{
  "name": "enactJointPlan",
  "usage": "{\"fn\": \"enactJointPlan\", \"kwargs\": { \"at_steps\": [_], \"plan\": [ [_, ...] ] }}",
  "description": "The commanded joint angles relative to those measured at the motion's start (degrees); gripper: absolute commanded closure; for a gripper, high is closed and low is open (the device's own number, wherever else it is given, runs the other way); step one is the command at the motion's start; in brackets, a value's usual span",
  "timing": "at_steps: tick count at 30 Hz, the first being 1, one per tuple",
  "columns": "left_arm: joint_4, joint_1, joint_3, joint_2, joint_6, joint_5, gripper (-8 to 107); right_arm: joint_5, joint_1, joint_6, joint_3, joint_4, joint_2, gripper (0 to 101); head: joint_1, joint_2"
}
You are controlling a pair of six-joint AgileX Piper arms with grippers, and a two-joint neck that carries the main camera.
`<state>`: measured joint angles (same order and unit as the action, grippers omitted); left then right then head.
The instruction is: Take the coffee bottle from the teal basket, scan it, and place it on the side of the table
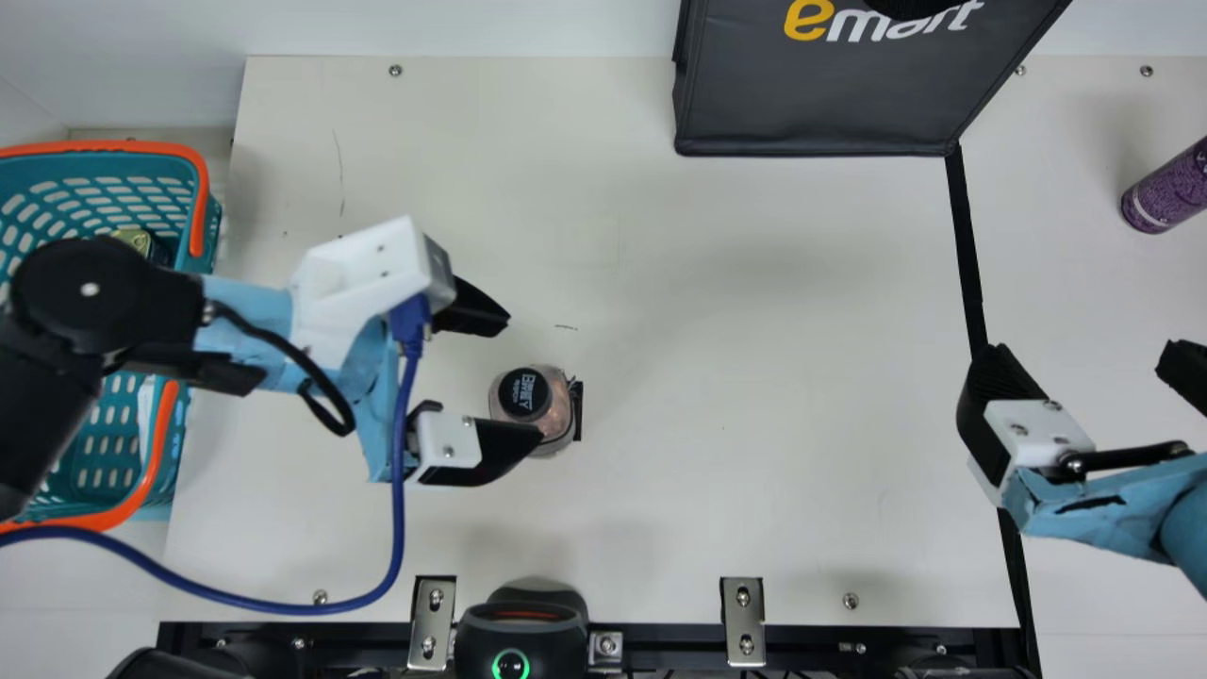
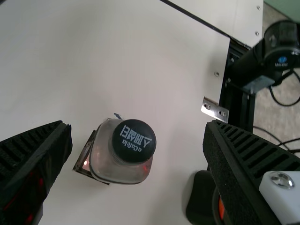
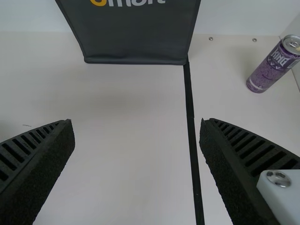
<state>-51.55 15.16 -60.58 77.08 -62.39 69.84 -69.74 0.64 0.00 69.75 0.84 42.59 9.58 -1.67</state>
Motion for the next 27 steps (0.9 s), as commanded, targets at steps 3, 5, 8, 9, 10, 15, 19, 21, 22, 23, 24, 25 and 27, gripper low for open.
{"fn": "enactJointPlan", "kwargs": {
  "at_steps": [3, 5, 8, 9, 10, 15, 19, 21, 22, 23, 24, 25, 27],
  "plan": [
    [0.6, -1.6, 0.2, -3.9, 10.9, 0.1, 9, 0.0, 0.0, 0.0, 0.0, 0.0, 0.0, 6, -1.7, 0.1],
    [1.5, -2.5, 0.1, -5.8, 14.9, 0.1, 9, 0.0, 0.0, 0.0, 0.0, 0.0, 0.0, 6, -1.7, 0.1],
    [3.7, -3.6, -0.3, -8.5, 20.9, 0.1, 9, 0.0, 0.0, 0.0, 0.0, 0.0, 0.0, 6, -1.7, 0.1],
    [4.6, -3.8, -0.5, -9.4, 22.8, 0.1, 9, 0.0, 0.0, 0.0, 0.0, 0.0, 0.0, 6, -1.7, 0.1],
    [5.5, -4.1, -0.6, -10.2, 24.7, 0.1, 9, 0.0, 0.0, 0.0, 0.0, 0.0, 0.0, 6, -1.7, 0.1],
    [10.8, -4.2, -1.5, -13.9, 34.1, 0.1, 9, 0.0, 0.0, 0.0, 0.0, 0.0, 0.0, 6, -1.7, 0.1],
    [15.5, -3.5, -2.5, -16.3, 41.5, 0.0, 9, 0.0, 0.0, 0.0, 0.0, 0.0, 0.0, 6, -1.7, 0.1],
    [18.4, -1.8, -2.5, -17.1, 45.6, -1.3, 9, 0.0, 0.0, 0.0, 0.0, 0.0, 0.0, 6, -1.7, 0.1],
    [20.0, -0.9, -2.4, -17.5, 47.6, -2.0, 9, 0.1, 0.0, 0.0, 0.0, 0.0, 0.0, 6, -1.7, 0.1],
    [21.7, 0.3, -2.3, -17.9, 49.7, -2.8, 9, 0.1, 0.0, 0.0, 0.0, 0.0, 0.0, 6, -1.7, 0.1],
    [23.4, 1.6, -2.3, -18.2, 52.0, -3.6, 9, 0.1, 0.0, 0.0, 0.0, 0.0, 0.0, 6, -1.7, 0.1],
    [25.2, 3.0, -2.2, -18.4, 54.2, -4.4, 9, 0.1, 0.0, 0.0, 0.0, 0.0, 0.0, 6, -1.7, 0.1],
    [28.8, 5.7, -2.1, -18.8, 58.7, -5.9, 9, 0.1, 0.0, 0.0, 0.0, 0.0, 0.0, 6, -1.7, 0.1]
  ]
}}
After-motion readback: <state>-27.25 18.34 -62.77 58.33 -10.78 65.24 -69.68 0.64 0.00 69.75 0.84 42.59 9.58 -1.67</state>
